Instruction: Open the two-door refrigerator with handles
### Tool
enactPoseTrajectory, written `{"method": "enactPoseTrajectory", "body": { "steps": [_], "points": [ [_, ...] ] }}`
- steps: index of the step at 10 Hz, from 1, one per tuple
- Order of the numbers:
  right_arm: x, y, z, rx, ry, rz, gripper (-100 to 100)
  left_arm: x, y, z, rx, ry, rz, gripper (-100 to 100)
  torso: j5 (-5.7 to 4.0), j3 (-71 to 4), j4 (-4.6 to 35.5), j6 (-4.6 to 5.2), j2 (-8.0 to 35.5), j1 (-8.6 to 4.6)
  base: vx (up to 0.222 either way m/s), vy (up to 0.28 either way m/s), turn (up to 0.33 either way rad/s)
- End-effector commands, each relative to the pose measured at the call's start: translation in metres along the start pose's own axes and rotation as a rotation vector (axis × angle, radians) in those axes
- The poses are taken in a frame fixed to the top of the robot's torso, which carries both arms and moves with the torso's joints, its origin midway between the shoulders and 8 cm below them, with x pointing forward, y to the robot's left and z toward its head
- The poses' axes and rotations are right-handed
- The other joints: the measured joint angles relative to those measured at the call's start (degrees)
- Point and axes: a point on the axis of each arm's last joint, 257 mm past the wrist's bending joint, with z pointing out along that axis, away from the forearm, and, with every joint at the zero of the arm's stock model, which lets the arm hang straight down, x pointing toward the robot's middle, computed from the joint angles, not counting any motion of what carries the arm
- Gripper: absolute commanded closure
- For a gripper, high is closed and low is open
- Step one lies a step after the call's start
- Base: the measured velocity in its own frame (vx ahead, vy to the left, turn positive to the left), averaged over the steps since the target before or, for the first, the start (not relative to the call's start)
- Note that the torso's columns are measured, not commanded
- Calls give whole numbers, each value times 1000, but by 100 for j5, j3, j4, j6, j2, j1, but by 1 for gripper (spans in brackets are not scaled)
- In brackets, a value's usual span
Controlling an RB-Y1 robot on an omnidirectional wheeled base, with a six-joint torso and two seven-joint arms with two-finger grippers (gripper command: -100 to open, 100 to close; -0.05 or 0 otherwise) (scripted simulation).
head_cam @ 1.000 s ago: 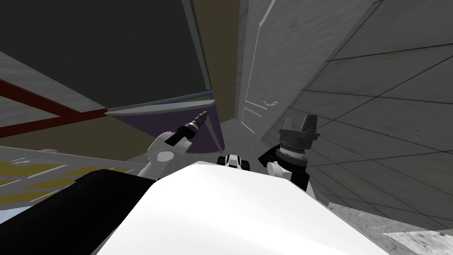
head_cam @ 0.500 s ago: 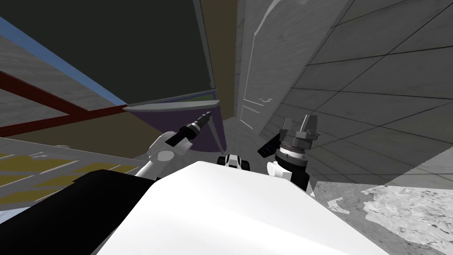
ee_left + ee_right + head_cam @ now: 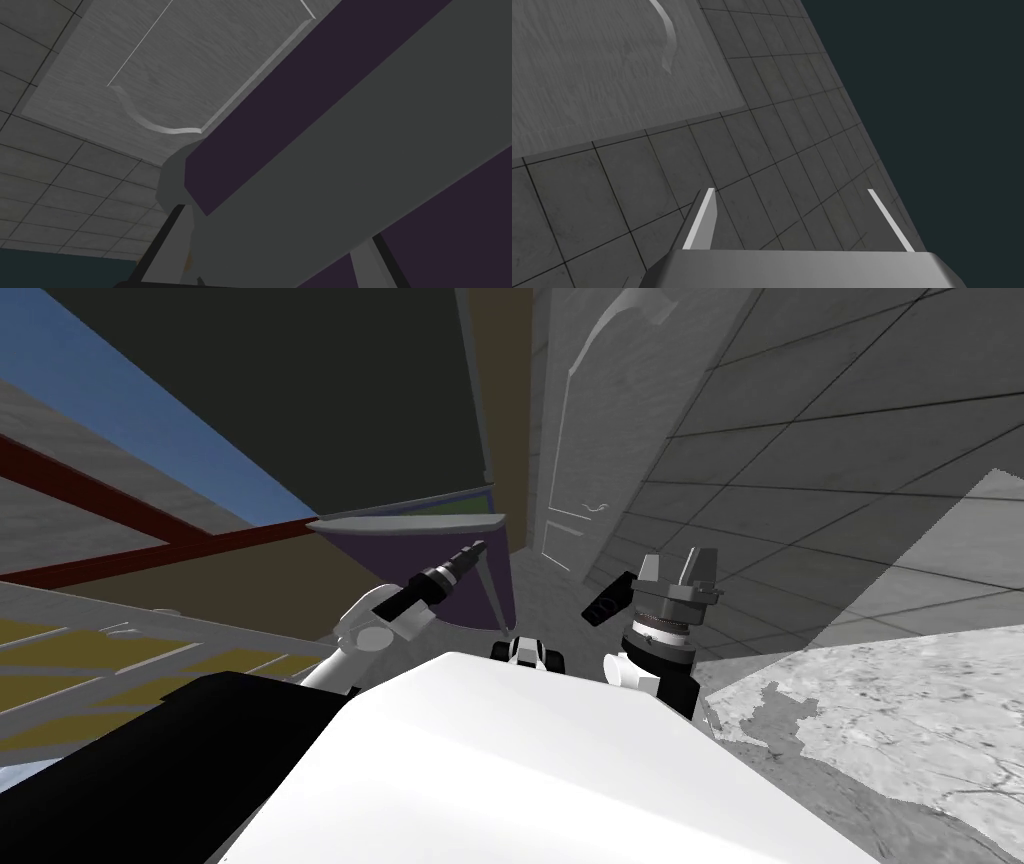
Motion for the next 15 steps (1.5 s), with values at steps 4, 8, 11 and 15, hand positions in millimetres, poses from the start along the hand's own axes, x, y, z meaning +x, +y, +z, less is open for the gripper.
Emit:
{"method": "enactPoseTrajectory", "body": {
  "steps": [4, 8, 11, 15],
  "points": [
    [0, 0, 0, 0, 0, 0, 0, 17, -15, 1, 56, 58, 3, 100, -2, -8, 8, -7, -13, 6, -197, 144, -117],
    [0, 0, 0, 0, 0, 0, 0, 26, -25, 0, 91, 93, 5, 100, 7, -7, 8, -10, -9, 28, -207, 145, -100],
    [0, 0, 0, 0, 0, 0, 0, 36, -35, -1, 124, 127, 6, 100, 7, -20, 14, -31, -24, 39, -236, 143, -83],
    [0, 0, 0, 1, 0, 0, 0, 18, -49, 2, 142, 142, 12, -100, -26, -62, -15, 0, -94, -57, -84, 26, 4]
  ]
}}
